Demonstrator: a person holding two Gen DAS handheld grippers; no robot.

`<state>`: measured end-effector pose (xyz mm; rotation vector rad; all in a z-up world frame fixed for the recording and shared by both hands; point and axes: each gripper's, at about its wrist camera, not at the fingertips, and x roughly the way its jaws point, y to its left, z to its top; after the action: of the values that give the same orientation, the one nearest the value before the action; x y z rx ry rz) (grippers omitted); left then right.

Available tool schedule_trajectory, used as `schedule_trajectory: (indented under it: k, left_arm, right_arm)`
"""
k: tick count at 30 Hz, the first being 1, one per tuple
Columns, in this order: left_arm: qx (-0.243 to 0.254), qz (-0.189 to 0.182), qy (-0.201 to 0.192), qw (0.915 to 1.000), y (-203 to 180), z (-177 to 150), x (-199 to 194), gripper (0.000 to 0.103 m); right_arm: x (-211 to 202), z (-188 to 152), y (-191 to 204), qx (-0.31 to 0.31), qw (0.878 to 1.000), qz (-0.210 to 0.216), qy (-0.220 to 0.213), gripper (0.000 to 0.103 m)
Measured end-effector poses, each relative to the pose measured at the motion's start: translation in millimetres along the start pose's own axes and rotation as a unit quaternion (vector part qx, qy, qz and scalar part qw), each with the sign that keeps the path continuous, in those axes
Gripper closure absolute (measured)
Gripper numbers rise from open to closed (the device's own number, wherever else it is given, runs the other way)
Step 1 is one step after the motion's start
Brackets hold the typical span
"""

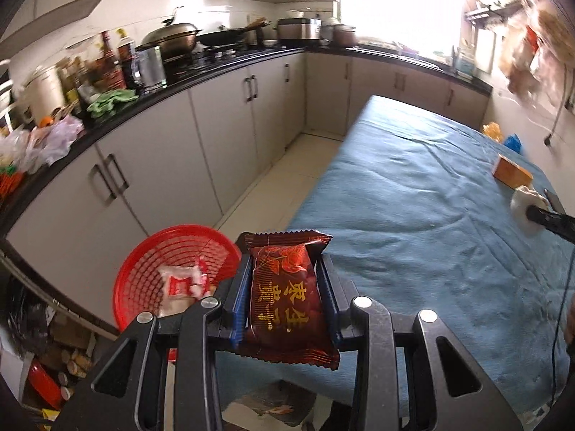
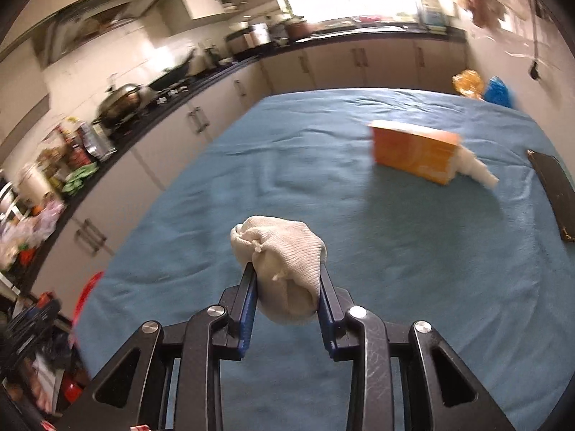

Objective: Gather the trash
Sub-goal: 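Carry the packet and cloth over the red basket and open both tools to drop them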

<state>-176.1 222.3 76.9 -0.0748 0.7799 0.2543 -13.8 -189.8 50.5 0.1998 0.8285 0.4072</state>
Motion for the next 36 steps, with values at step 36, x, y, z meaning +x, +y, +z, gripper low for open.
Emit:
schedule_trajectory:
  k: [36]
  left_arm:
    - [-0.078,0.12,0.043,0.9888,134.3,-29.9,39.2,0.069]
  right_arm:
    - [78.6,-61.1,250.2,-0.143,0.971,0.169,0.089,0.07]
